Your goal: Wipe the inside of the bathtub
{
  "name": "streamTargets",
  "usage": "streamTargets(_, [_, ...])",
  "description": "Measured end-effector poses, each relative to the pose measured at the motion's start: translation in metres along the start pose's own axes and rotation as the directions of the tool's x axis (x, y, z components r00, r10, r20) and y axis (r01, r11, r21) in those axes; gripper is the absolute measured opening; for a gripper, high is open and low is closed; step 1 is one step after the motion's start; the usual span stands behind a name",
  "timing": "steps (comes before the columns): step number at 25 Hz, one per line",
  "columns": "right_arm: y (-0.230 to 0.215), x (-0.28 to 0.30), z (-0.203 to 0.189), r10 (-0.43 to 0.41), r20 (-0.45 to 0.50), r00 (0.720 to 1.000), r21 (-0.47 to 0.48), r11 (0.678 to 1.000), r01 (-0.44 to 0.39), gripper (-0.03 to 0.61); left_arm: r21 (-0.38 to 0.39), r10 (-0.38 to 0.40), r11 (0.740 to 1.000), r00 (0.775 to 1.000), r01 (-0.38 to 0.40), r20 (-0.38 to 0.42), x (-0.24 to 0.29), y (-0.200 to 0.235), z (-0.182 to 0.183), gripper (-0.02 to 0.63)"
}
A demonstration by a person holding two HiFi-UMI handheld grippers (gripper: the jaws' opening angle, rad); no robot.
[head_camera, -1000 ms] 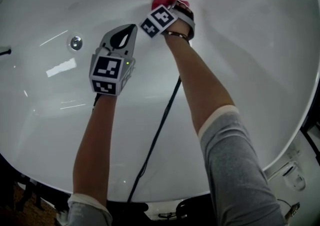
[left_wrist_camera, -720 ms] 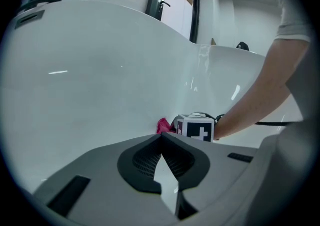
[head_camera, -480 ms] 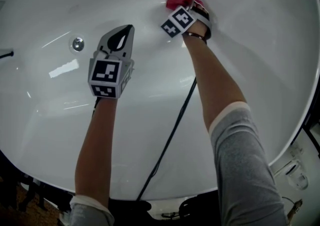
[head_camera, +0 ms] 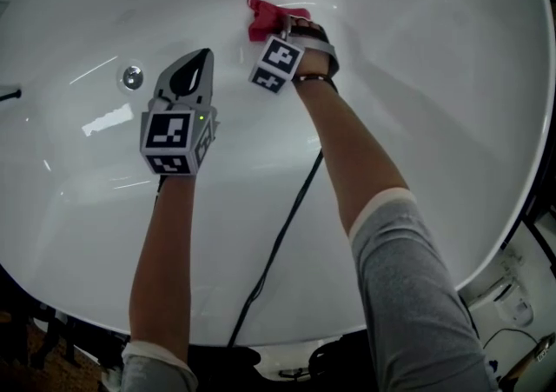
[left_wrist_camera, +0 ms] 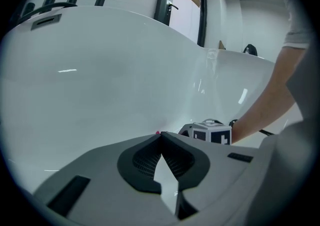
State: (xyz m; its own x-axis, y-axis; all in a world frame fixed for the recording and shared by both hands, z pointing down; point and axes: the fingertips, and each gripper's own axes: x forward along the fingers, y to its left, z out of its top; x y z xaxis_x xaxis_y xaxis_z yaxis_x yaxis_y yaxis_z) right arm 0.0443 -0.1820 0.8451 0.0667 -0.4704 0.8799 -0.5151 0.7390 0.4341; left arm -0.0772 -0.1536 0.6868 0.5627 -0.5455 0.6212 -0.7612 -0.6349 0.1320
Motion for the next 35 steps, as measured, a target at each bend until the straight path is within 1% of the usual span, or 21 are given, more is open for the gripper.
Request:
streamTargets(4, [-0.041,0.002,-0.052,-0.049,-0.070,0.996,0.152,0.987,0.059,0.056,0.006,-0.018,1.000,1.000,0.018,0.013,0.003,-0.009,0.005,-0.006])
streamTargets(6, [-0.046,0.000,-0.064,-0.050,-0.085,0.995,0.178,0.982,0.065,0.055,0.003,-0.022,1.000,1.000,0.021,0.016,0.004,-0.012,0.006,-0.006])
streamTargets(8, [-0.036,-0.005,-0.069,-0.036,-0.101,0.994,0.151,0.987,0.052,0.054,-0.001,-0.025,1.000,1.000,0.025,0.018,0.004,-0.016,0.007,-0.006])
streamTargets(11, [0.005,-0.024,-0.082,0.007,-0.129,0.992,0.087,0.996,0.004,0.054,0.002,-0.035,0.999,0.999,0.035,0.019,0.005,-0.021,0.010,-0.006])
streamTargets(15, [0.085,-0.068,-0.123,0.097,-0.179,0.979,0.037,0.995,-0.092,0.054,-0.005,-0.042,0.999,0.999,0.043,0.029,0.007,-0.030,0.014,-0.006])
streamTargets(19, [0.145,-0.101,-0.160,0.143,-0.202,0.969,0.037,0.990,-0.138,0.054,-0.005,-0.056,0.998,0.998,0.056,0.035,0.009,-0.042,0.020,-0.006])
streamTargets(22, [0.166,-0.112,-0.173,0.166,-0.221,0.961,0.048,0.986,-0.160,0.054,-0.006,-0.058,0.998,0.997,0.058,0.048,0.010,-0.045,0.022,-0.006])
streamTargets(25, [0.167,-0.112,-0.172,0.165,-0.216,0.962,0.068,0.986,-0.153,0.052,-0.008,-0.059,0.998,0.997,0.060,0.044,0.010,-0.047,0.020,-0.006])
streamTargets(28, [0.155,-0.105,-0.168,0.135,-0.206,0.969,0.092,0.989,-0.118,0.052,-0.012,-0.059,0.998,0.997,0.059,0.044,0.010,-0.045,0.016,-0.006])
streamTargets(31, [0.129,-0.090,-0.153,0.104,-0.205,0.973,0.098,0.992,-0.085,0.052,-0.011,-0.058,0.998,0.997,0.059,0.049,0.011,-0.041,0.013,-0.006])
streamTargets(35, [0.086,-0.065,-0.132,0.076,-0.234,0.969,0.128,0.991,-0.047,0.052,-0.017,-0.062,0.998,0.998,0.063,0.021,0.014,-0.044,0.003,-0.006])
